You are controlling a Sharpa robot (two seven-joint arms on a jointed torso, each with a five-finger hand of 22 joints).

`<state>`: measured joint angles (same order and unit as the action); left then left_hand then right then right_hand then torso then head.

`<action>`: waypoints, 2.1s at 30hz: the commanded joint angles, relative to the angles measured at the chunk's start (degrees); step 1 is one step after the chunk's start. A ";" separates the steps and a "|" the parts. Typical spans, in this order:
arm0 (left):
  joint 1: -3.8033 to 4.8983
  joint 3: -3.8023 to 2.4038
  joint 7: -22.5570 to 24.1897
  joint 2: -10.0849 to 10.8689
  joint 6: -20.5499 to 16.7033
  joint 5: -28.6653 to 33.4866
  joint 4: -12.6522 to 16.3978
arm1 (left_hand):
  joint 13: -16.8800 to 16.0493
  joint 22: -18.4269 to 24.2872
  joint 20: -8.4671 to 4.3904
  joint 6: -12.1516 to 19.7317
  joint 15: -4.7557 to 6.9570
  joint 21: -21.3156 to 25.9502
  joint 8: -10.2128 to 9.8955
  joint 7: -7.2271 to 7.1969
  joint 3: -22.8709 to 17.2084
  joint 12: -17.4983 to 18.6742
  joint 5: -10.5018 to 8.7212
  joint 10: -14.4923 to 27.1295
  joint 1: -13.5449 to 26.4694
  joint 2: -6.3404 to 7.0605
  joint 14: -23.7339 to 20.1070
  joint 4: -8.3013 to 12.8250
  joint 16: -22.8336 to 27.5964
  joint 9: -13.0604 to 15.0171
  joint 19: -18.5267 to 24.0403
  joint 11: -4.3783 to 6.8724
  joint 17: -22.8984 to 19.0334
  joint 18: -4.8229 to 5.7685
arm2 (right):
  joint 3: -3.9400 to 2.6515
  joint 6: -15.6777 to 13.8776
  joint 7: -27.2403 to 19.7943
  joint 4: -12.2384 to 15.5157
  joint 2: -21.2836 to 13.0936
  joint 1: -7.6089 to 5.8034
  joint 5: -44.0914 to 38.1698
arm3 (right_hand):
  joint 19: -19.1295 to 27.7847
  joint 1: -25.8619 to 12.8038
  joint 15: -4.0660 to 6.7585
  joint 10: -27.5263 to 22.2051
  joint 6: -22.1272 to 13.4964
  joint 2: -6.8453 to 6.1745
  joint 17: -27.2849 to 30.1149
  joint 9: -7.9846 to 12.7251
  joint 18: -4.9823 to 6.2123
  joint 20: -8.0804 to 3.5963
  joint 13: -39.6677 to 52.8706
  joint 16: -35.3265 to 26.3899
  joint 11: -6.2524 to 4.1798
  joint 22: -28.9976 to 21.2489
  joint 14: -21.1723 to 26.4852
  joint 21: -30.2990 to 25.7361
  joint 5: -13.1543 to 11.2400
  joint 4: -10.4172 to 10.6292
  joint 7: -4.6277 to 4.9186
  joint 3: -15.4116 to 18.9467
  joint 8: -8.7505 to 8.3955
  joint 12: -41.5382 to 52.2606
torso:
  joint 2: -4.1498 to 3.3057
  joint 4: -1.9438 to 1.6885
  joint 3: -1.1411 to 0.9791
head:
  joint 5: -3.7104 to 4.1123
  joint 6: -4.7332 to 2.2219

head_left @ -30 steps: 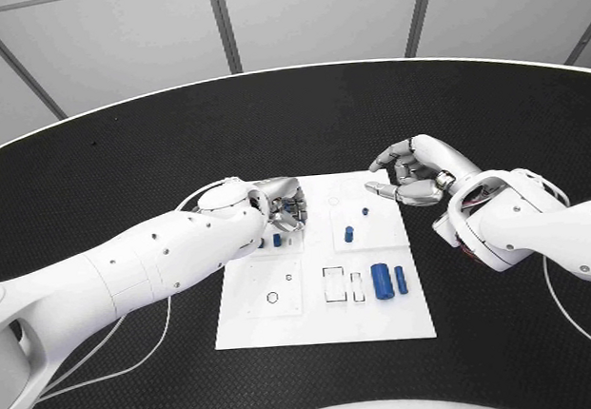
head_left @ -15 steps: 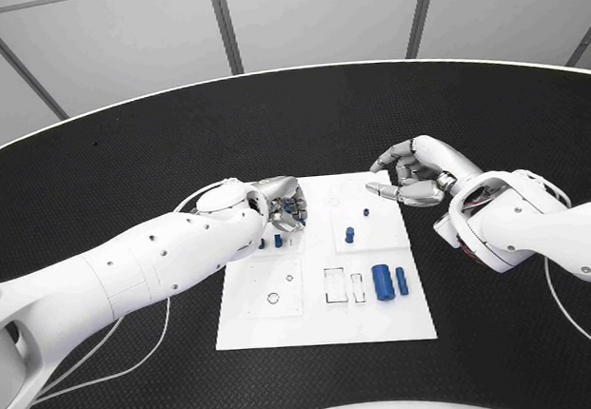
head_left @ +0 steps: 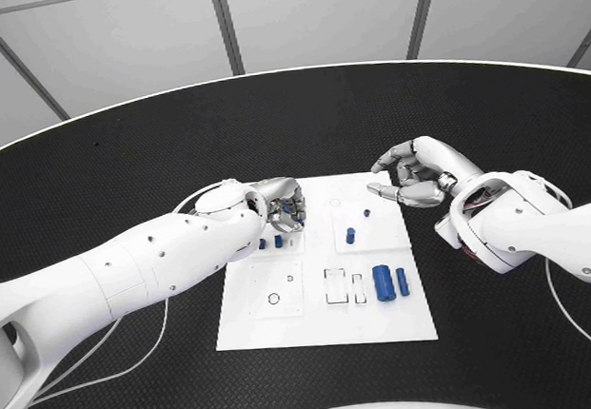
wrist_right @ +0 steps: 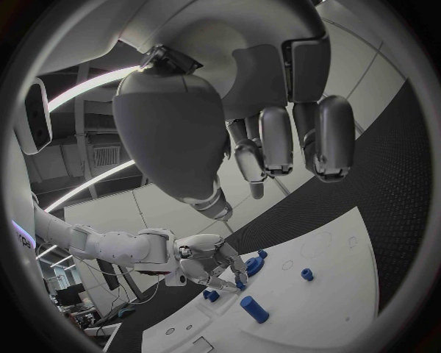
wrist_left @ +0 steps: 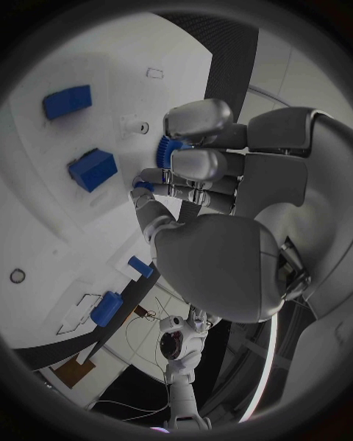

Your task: Assemble the parts on the task board

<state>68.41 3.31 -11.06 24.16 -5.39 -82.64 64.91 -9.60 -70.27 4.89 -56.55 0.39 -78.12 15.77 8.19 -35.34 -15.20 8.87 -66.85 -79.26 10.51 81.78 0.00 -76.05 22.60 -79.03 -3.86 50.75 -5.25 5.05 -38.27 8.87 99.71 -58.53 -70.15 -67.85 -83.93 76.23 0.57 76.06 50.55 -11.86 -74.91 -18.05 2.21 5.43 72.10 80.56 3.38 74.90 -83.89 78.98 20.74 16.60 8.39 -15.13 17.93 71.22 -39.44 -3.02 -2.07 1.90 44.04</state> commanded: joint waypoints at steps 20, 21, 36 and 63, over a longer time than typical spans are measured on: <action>0.67 -0.22 -1.02 3.25 -0.46 0.07 3.15 | -0.09 -0.17 -0.13 -0.78 0.07 -0.31 0.16 0.01 -0.26 -0.01 -0.35 -0.48 -0.17 0.15 0.07 0.11 -0.14 0.05 -0.32 -0.10 -0.10 0.76 | 0.00 -0.10 -0.16 -0.79 0.26 0.00 0.00 | -1.27 0.13 0.46 0.49 0.27 -0.02 -0.72 0.12 0.26 -0.42 0.09 -0.12 -0.13 9.52 -2.58 0.03 0.37 -0.07 -0.21 -0.35 0.30 0.42 | 0.09 -0.01 0.04 | -0.45 -0.56; 0.70 -0.25 -1.05 3.33 -0.47 0.07 3.22 | -0.09 -0.17 -0.13 -0.78 0.07 -0.31 0.16 0.01 -0.26 -0.01 -0.35 -0.48 -0.17 0.15 0.07 0.11 -0.14 0.05 -0.32 -0.10 -0.10 0.76 | 0.00 -0.10 -0.16 -0.81 0.27 0.00 0.00 | -1.27 0.13 0.46 0.49 0.27 -0.02 -0.72 0.12 0.26 -0.42 0.09 -0.12 -0.13 9.52 -2.58 0.03 0.37 -0.07 -0.21 -0.35 0.30 0.42 | 0.11 -0.01 0.05 | -0.46 -0.57; 2.79 -1.65 -2.43 6.60 0.69 1.60 4.94 | -0.12 -0.31 -0.10 -0.97 0.05 -0.40 0.13 0.01 -0.13 0.16 -0.45 -0.73 0.32 0.42 0.08 0.06 -0.16 0.09 -0.38 -0.11 -0.10 0.78 | 0.00 -0.07 -0.26 -1.34 0.44 0.01 0.00 | -1.26 0.14 0.47 0.54 0.27 -0.03 -0.73 0.14 0.28 -0.43 0.14 -0.13 -0.14 9.49 -2.59 -0.05 0.42 -0.08 -0.22 -0.41 0.31 0.48 | 0.17 -0.08 -0.01 | -0.59 -0.88; 3.56 -1.71 -2.88 8.16 2.48 3.01 4.77 | -0.12 -0.21 -0.08 -1.03 0.06 -0.34 0.04 -0.06 -0.03 0.41 -0.50 -0.87 0.80 0.55 0.08 -0.08 -0.17 0.11 -0.29 -0.07 -0.13 0.75 | 0.00 -0.10 -0.32 -1.38 0.54 0.01 0.01 | -1.27 0.14 0.49 0.50 0.27 -0.04 -0.73 0.16 0.28 -0.44 0.08 -0.16 -0.15 9.48 -2.60 -0.07 0.49 -0.08 -0.22 -0.49 0.32 0.43 | -0.18 0.04 0.04 | -1.06 -0.83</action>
<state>72.00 1.60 -13.97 32.39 -2.94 -79.63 69.76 -9.66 -70.52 4.90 -57.34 0.39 -78.35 15.76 8.18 -35.34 -14.98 8.60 -67.27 -78.80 10.96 81.78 0.00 -76.05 22.66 -79.02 -3.88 50.70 -5.29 5.05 -38.36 8.56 98.32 -57.98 -70.14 -67.85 -83.93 76.23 0.57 76.27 50.55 -11.86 -74.93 -17.99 2.21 5.43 72.17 80.56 3.18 74.90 -83.89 78.98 21.02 16.50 8.39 -15.22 17.93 71.44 -39.57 -3.00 -2.04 0.85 43.18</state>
